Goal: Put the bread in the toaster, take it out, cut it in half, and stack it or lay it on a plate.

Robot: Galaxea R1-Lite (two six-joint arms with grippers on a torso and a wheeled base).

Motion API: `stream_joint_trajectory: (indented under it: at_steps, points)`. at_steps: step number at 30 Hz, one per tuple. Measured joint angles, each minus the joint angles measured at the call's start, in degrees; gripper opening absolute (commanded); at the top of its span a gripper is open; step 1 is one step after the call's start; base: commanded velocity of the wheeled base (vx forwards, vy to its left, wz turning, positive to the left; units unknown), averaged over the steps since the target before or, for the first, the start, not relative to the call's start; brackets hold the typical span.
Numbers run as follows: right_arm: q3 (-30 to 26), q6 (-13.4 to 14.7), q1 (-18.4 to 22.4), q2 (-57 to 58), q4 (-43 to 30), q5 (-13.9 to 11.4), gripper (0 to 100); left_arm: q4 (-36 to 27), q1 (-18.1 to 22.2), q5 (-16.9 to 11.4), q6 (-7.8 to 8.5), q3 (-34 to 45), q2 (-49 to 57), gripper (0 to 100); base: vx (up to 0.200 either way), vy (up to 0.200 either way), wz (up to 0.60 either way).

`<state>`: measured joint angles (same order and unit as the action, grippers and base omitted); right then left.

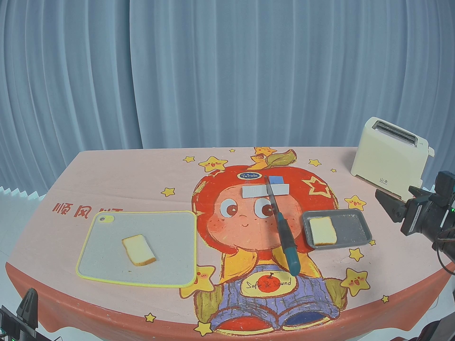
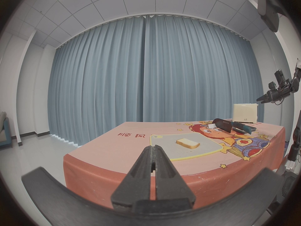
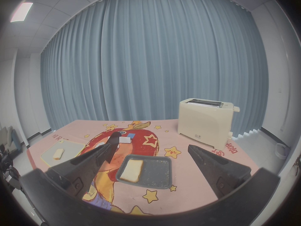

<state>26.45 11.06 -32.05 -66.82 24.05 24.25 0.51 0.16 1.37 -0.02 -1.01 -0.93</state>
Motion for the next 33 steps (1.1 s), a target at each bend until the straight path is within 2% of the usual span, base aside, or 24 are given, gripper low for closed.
stream_joint_trajectory:
  at_steps: [10,18,33]
  points:
    - [-1.4,-1.82,7.66,5.07,-0.41,0.05,100,0.0,0.0,-0.22,-0.09,0.0,0.0,0,0.0,0.0,0.0]
    - [-3.78,-4.52,17.27,10.92,-0.71,-1.01,100,0.0,0.0,-0.33,-0.02,0.0,0.0,0,0.0,0.0,0.0]
    - [-11.72,-5.29,25.08,25.59,-0.84,-1.43,100,0.0,0.0,-0.44,0.35,0.0,0.0,0,0.0,0.0,0.0]
